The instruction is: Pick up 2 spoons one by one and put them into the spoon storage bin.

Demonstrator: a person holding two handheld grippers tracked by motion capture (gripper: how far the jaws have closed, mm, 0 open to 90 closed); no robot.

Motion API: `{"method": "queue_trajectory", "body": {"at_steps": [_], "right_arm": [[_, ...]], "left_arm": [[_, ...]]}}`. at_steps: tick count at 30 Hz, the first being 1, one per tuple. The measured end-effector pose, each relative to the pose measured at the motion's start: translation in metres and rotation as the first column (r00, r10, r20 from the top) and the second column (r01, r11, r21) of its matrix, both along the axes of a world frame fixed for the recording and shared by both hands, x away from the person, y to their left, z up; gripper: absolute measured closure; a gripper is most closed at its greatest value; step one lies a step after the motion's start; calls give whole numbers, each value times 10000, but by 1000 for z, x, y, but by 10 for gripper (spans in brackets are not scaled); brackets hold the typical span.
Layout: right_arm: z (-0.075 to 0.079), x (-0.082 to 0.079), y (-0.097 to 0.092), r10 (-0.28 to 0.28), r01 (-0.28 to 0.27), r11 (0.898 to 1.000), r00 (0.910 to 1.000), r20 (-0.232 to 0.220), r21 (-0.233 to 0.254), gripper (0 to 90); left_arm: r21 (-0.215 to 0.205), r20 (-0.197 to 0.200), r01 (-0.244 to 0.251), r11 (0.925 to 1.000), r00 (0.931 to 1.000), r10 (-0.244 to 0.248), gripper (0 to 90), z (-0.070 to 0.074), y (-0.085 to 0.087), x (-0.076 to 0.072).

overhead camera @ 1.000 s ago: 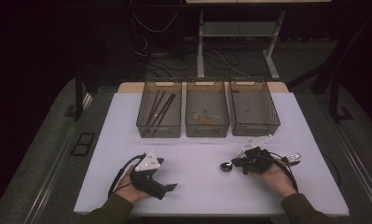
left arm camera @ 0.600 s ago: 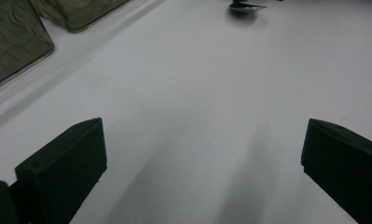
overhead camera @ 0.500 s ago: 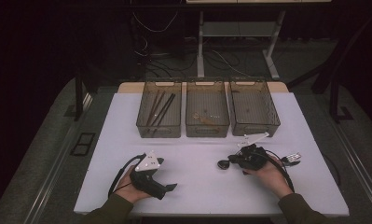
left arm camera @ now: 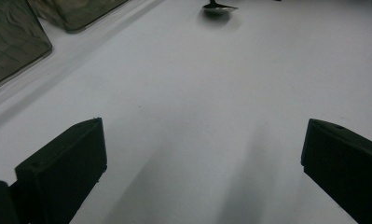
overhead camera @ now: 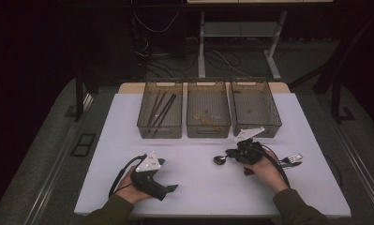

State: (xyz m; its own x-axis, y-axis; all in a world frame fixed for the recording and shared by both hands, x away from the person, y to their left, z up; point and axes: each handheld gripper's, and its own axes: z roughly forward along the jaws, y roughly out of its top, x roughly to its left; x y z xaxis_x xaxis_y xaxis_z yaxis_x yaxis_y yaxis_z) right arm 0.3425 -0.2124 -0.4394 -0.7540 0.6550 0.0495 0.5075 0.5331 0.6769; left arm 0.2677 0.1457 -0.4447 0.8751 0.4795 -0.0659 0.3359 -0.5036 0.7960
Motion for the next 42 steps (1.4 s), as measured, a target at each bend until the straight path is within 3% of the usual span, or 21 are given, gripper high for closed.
{"method": "queue_trajectory", "body": {"at_steps": [6,9,11,21,33,37,42], "right_arm": [[1,25,-19,-868,869,9959,9962,57,-240,898],[-5,31,-20,-1000,1005,9929,9949,104,-641,898],[-6,32,-20,-1018,1018,9929,9948,40,-616,899],[-2,21,-26,-749,714,9921,9967,-304,-1028,900],[2,4,-35,-384,297,9921,9968,-695,-1219,900],[3,3,-36,-343,247,9941,9953,-900,-1057,900],[3,-3,-36,-97,-36,9920,9945,-1047,-1263,900]], "left_arm": [[-29,-29,37,10000,10000,-37,0,0,0,0],[-18,-57,74,10000,10000,-74,0,-1,0,1],[7,-59,98,10000,9999,-98,0,-1,-1,1],[15,-73,102,9999,9999,-102,0,-1,-1,0],[-49,-101,152,9999,9998,-153,0,0,-1,-1],[-40,-108,172,9998,9998,-173,0,0,-1,-1],[-43,-120,223,9997,9997,-223,0,0,-2,-1]]}}
